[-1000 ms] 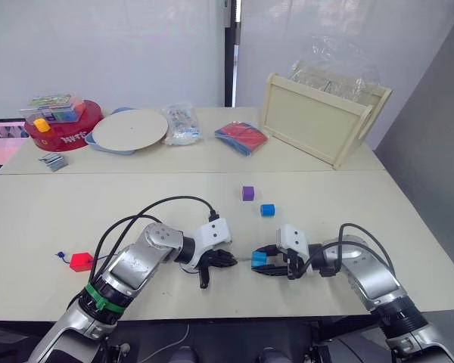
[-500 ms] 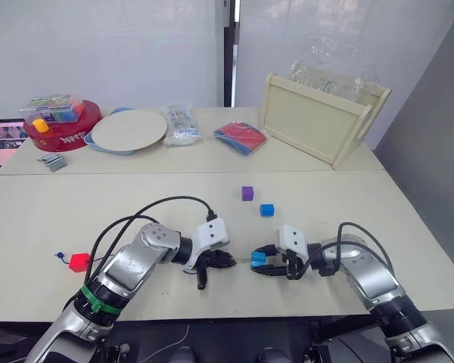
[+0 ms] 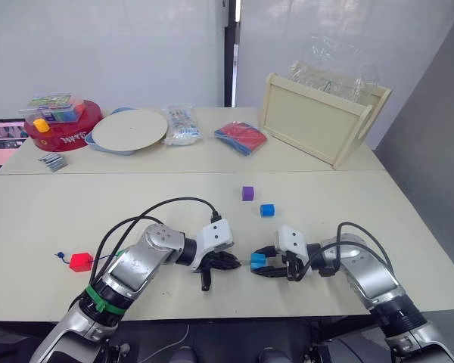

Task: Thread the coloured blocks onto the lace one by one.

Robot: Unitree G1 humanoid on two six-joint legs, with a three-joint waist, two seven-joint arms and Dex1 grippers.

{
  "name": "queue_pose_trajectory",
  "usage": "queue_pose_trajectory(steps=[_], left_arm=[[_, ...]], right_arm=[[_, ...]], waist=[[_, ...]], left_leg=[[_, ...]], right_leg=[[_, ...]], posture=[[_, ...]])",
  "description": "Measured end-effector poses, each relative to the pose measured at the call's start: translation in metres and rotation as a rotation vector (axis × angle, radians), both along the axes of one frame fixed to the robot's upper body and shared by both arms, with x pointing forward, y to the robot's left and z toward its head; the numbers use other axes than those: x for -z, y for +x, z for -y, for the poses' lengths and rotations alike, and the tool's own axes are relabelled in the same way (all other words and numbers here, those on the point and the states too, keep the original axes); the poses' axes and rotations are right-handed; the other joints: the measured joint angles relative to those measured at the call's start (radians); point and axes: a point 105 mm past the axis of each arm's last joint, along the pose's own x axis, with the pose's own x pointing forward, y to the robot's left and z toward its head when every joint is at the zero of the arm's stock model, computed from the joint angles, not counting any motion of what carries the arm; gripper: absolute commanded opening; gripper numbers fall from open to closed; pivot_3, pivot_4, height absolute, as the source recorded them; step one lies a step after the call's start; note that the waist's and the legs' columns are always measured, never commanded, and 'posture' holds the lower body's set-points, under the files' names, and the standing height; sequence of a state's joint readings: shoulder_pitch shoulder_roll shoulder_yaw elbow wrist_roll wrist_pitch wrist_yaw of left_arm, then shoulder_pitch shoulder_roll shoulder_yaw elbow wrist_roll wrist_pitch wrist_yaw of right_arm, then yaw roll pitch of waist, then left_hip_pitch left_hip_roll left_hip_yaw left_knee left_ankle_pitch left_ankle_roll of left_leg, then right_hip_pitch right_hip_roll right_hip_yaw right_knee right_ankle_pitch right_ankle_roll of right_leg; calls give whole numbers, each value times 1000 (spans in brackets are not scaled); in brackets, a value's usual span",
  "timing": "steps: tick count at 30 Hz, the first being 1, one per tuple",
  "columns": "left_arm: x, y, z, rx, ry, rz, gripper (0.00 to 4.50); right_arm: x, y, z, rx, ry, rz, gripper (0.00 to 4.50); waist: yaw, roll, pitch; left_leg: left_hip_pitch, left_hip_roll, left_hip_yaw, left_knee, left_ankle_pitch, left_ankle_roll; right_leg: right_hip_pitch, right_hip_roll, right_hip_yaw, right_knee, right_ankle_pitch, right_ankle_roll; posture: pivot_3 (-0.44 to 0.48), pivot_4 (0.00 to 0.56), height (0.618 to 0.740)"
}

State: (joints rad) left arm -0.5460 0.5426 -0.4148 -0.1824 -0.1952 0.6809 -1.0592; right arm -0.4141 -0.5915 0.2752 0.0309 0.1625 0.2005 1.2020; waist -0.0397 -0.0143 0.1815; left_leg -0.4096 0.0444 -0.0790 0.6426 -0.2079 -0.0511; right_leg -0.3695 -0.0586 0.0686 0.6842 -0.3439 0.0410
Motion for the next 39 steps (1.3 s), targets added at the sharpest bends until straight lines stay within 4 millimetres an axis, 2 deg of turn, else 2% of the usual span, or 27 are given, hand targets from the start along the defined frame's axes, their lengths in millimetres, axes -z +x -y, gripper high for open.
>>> queue_pose_trajectory(steps=[10, 21, 24, 27, 32, 36, 39], left_arm=[[7, 2, 25, 55, -7, -17, 0], [7, 6, 26, 84, -4, -1, 0], [5, 7, 21, 79, -27, -8, 1040], [-7, 6, 11, 79, -47, 34, 1974], [-10, -3, -8, 68, -64, 24, 1974], [0, -8, -30, 38, -27, 18, 1974], [8, -10, -34, 34, -17, 42, 1974]], right_arm=[[1, -4, 2, -22, -28, -2, 1361], [1, -5, -1, -27, -36, 5, 1361], [1, -4, -2, -26, -37, 5, 1361], [2, -4, -4, -24, -43, 2, 1361], [3, -3, -7, -24, -40, 2, 1361], [3, -2, -7, -22, -40, 0, 1361], [3, -1, -8, -21, -41, 0, 1361]], waist=[[12, 0, 0], [15, 0, 0], [12, 0, 0], [2, 0, 0], [-8, 0, 0], [-7, 0, 0], [-5, 0, 0]], left_leg=[[0, -1, 0, 1, 0, 0], [2, -1, 0, 1, 0, 0], [2, 0, 0, 1, 0, 0], [3, 0, 0, 0, 0, 0], [4, 1, 0, -1, 0, 0], [4, 1, 0, -1, 0, 0], [4, 1, 0, -1, 0, 0]], right_leg=[[0, -1, 0, 0, 0, 0], [2, -1, 0, 0, 0, 0], [2, 0, 0, 0, 0, 0], [2, 0, 0, 0, 0, 0], [2, 1, 1, 1, 0, 0], [2, 1, 1, 0, 0, 0], [3, 1, 1, 0, 0, 0]], posture=[[0, 150, 740], [0, 150, 740], [0, 150, 740], [0, 150, 740], [0, 150, 740], [0, 150, 740], [0, 150, 740]])
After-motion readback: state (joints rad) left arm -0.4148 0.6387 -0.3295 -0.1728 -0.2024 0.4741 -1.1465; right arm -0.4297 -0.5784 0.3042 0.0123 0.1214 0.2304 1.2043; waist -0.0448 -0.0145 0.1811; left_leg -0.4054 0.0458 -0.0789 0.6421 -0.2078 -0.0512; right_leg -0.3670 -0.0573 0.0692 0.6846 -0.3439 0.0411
